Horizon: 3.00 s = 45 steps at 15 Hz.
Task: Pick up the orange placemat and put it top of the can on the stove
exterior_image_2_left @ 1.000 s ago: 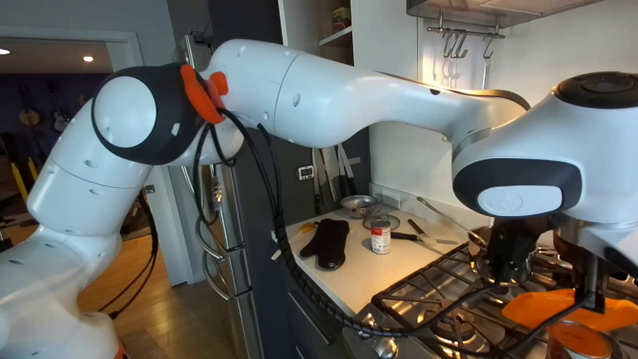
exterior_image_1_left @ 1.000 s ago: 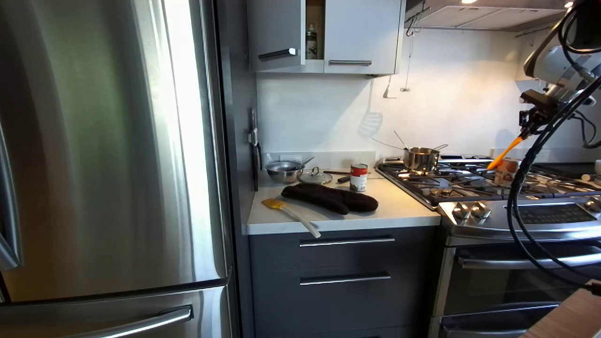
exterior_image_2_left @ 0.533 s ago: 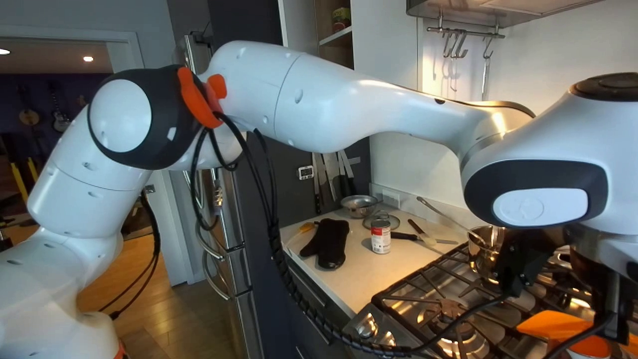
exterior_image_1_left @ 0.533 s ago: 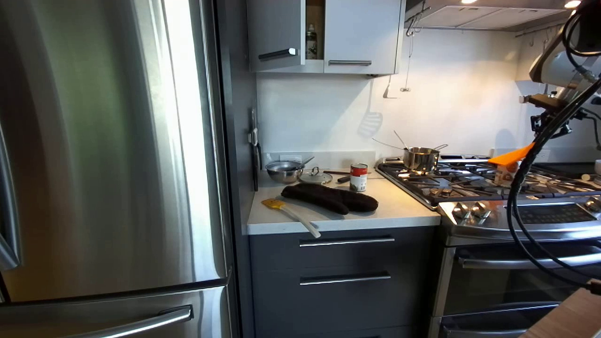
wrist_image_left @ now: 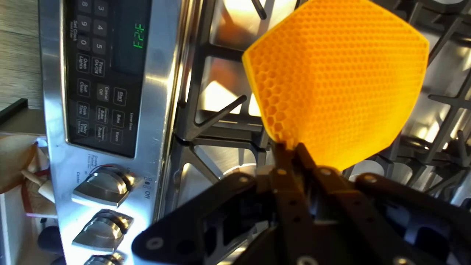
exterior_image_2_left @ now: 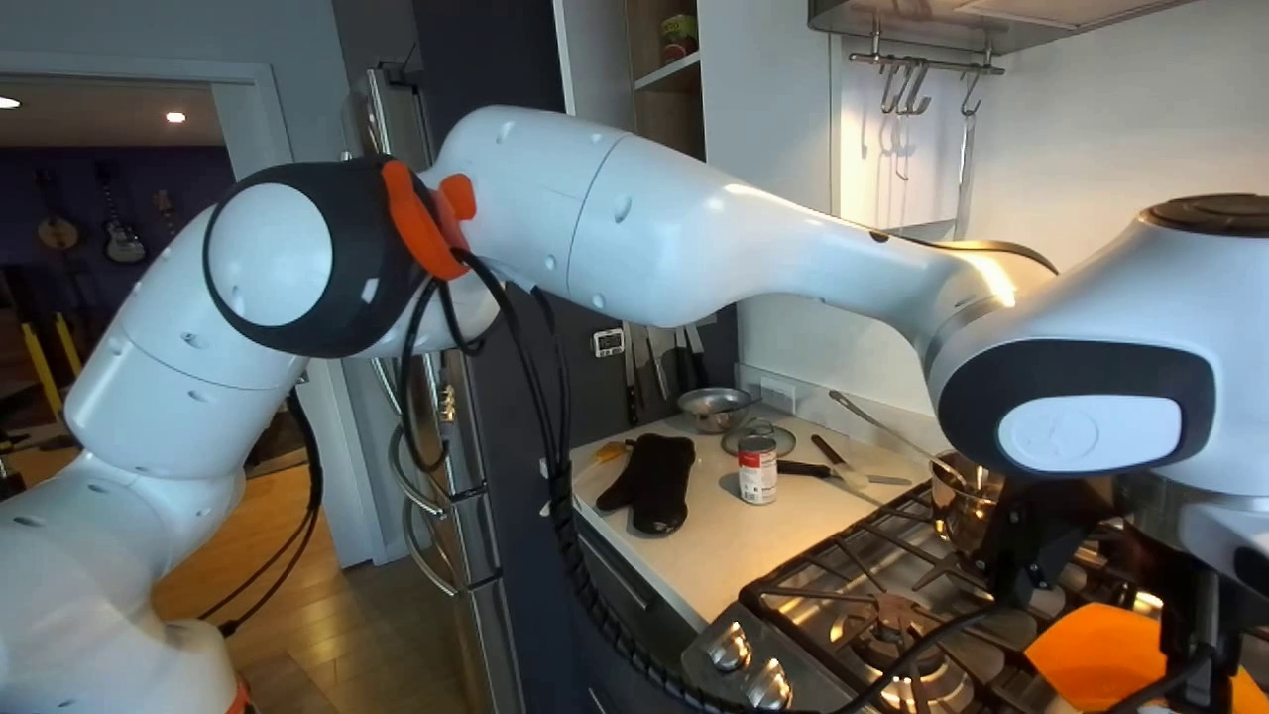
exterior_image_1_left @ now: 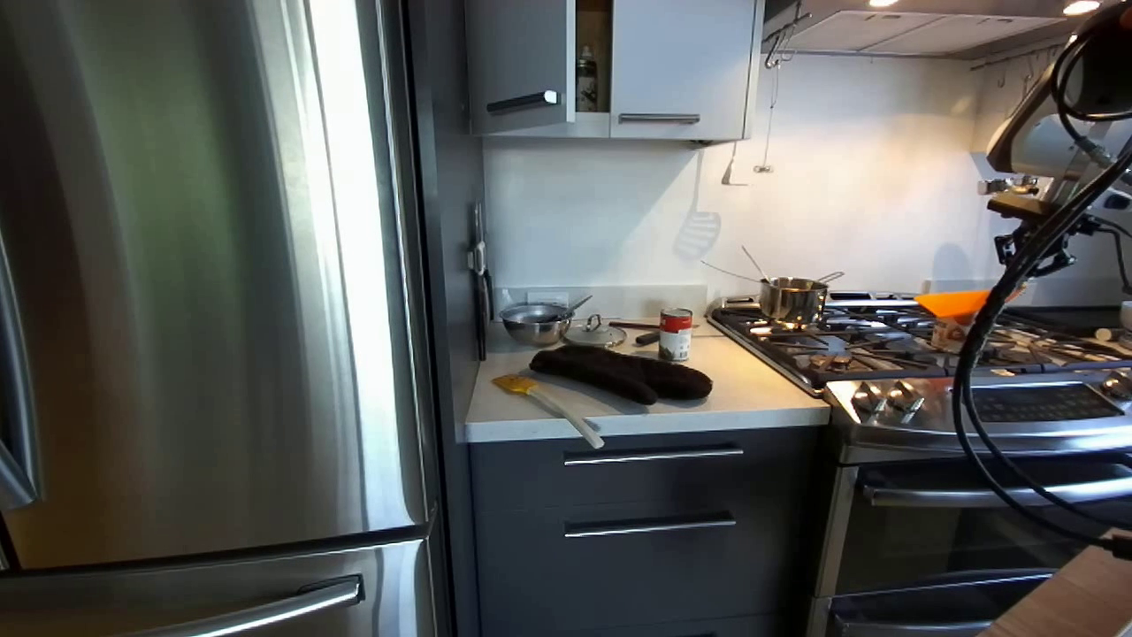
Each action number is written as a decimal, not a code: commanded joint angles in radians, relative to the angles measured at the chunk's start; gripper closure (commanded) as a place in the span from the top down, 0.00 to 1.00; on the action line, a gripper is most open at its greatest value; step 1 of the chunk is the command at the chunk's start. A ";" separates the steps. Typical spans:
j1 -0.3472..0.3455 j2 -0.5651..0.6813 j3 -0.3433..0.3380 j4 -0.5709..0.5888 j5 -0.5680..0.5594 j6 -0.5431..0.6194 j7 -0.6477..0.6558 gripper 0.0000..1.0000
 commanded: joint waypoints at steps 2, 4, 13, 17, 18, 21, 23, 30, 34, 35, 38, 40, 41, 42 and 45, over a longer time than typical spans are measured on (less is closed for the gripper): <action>-0.013 0.056 0.006 0.073 -0.062 -0.049 0.052 0.02; -0.011 0.072 0.003 0.090 -0.083 -0.061 0.061 0.02; -0.014 0.104 0.013 0.142 -0.110 -0.098 0.063 0.47; -0.001 0.090 -0.002 0.137 -0.104 -0.113 0.041 0.79; 0.000 0.083 -0.003 0.132 -0.106 -0.111 0.033 0.85; 0.000 0.055 0.011 0.115 -0.098 -0.102 -0.031 1.00; 0.011 0.026 0.018 0.085 -0.101 -0.087 -0.098 1.00; 0.149 -0.188 0.011 -0.193 -0.164 0.054 -0.363 1.00; 0.250 -0.333 0.008 -0.371 -0.236 0.157 -0.463 1.00; 0.273 -0.370 0.007 -0.416 -0.254 0.169 -0.477 1.00; 0.329 -0.479 0.002 -0.546 -0.336 0.150 -0.512 1.00; 0.363 -0.554 -0.004 -0.641 -0.400 0.172 -0.528 1.00; 0.376 -0.594 -0.006 -0.690 -0.429 0.180 -0.534 1.00; 0.385 -0.636 -0.008 -0.739 -0.459 0.187 -0.542 1.00; 0.389 -0.604 -0.007 -0.692 -0.444 0.156 -0.547 1.00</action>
